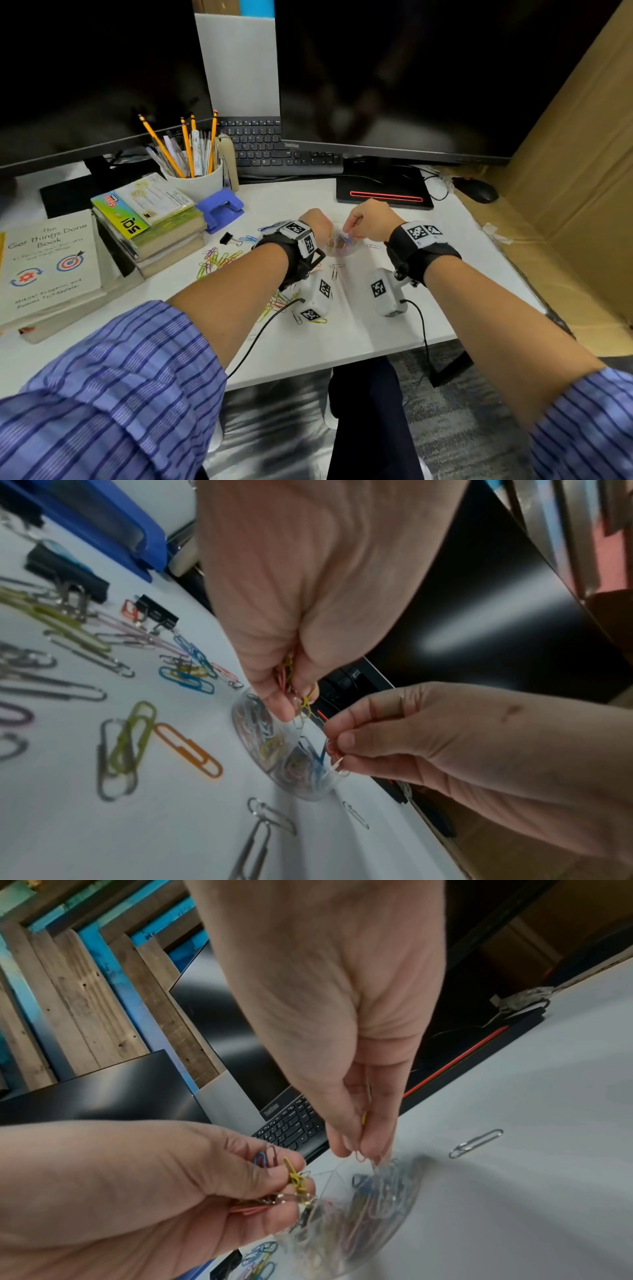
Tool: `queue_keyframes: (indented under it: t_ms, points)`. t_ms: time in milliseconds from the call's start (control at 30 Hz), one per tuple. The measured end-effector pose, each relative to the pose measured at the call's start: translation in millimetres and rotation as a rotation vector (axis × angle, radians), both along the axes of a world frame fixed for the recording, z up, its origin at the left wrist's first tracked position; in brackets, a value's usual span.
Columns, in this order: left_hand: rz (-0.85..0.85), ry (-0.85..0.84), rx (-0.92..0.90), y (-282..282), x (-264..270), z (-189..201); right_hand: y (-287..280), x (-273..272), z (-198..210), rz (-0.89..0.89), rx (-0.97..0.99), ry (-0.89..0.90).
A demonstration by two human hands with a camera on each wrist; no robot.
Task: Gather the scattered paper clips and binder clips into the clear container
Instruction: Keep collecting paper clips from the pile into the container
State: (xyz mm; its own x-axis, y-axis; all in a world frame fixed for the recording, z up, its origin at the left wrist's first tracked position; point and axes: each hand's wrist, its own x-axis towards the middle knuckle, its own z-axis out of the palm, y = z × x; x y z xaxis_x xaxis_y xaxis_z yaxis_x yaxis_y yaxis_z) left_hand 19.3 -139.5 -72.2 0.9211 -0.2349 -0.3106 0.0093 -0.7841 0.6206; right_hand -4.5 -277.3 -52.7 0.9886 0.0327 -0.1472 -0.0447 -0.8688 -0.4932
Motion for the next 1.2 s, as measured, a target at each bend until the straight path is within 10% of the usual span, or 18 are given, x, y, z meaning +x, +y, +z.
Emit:
queue_keyframes:
  t_ms: [700, 933, 1200]
  points:
    - [-0.022, -0.124, 0.134, 6.1, -11.4, 4.0, 12.9, -12.3, 0.5, 0.183, -0.029, 0.012]
    - [-0.014, -0.088, 0.108, 5.9, -10.8, 6.7, -18.7, 1.8, -3.4, -0.156, -0.231, 0.054]
    - [-0.102, -0.088, 0.022, -10.4, -12.2, 22.6, -14.8, -7.7, -12.4, -0.132, -0.435, 0.136]
